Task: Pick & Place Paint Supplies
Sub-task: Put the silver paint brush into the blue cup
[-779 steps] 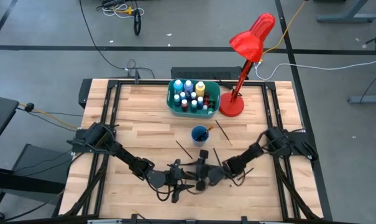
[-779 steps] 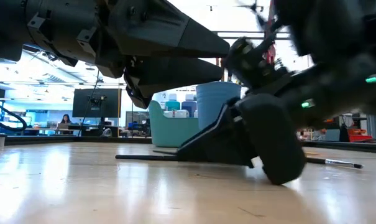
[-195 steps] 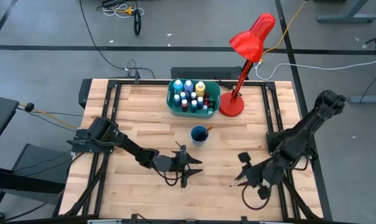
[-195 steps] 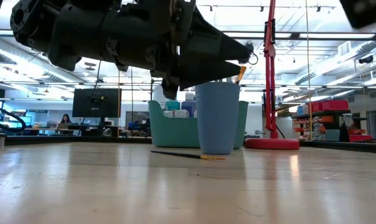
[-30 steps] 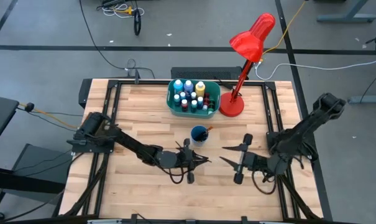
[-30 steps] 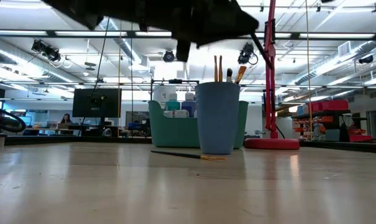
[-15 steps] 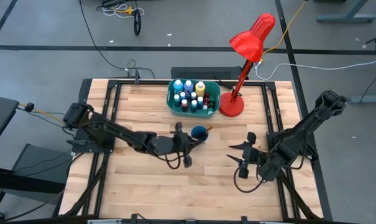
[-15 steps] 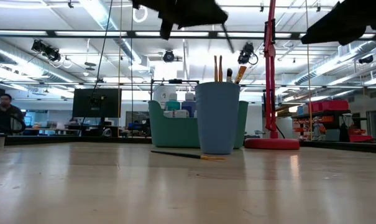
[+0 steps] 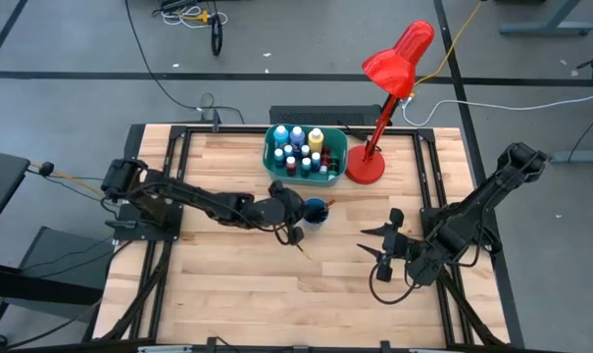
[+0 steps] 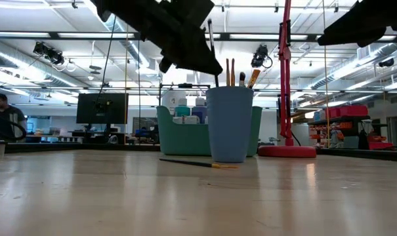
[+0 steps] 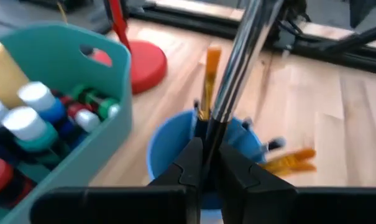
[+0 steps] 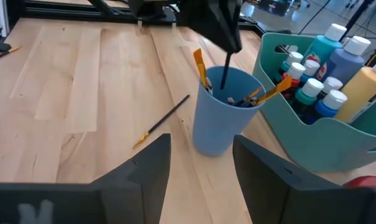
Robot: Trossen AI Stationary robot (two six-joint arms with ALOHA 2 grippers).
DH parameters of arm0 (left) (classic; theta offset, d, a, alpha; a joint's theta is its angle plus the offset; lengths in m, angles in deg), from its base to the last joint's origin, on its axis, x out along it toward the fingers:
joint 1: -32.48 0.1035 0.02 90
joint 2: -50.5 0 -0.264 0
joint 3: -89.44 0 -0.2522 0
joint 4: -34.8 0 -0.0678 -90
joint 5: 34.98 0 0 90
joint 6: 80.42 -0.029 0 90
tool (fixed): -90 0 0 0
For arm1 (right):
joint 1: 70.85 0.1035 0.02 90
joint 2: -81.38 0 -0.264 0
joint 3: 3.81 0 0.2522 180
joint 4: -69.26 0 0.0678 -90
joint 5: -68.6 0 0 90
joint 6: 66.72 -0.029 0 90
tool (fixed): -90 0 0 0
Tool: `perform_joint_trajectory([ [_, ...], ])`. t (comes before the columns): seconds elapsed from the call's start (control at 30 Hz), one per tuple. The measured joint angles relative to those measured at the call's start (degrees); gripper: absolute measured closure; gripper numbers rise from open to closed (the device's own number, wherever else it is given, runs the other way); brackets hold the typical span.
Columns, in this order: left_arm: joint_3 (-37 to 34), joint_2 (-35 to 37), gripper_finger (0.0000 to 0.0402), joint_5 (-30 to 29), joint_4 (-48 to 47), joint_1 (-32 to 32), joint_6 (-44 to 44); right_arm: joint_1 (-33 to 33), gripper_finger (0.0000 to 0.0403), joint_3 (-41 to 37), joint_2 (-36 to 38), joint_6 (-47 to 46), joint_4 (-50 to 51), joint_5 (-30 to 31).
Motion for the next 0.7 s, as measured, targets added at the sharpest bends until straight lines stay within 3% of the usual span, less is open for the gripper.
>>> perform_joint_trajectory([
  [0.17,-1.1,-2.3,0.0373,3.7,0.7,0.6,1.9,0.0,0.0227,0.0,0.0,0.1,-0.1,0.0],
  [0.7,-0.1,-5.5,0.033,3.3,4.5,0.5,-4.0,-0.1,0.0227,0.0,0.0,1.6,-2.0,-1.4],
])
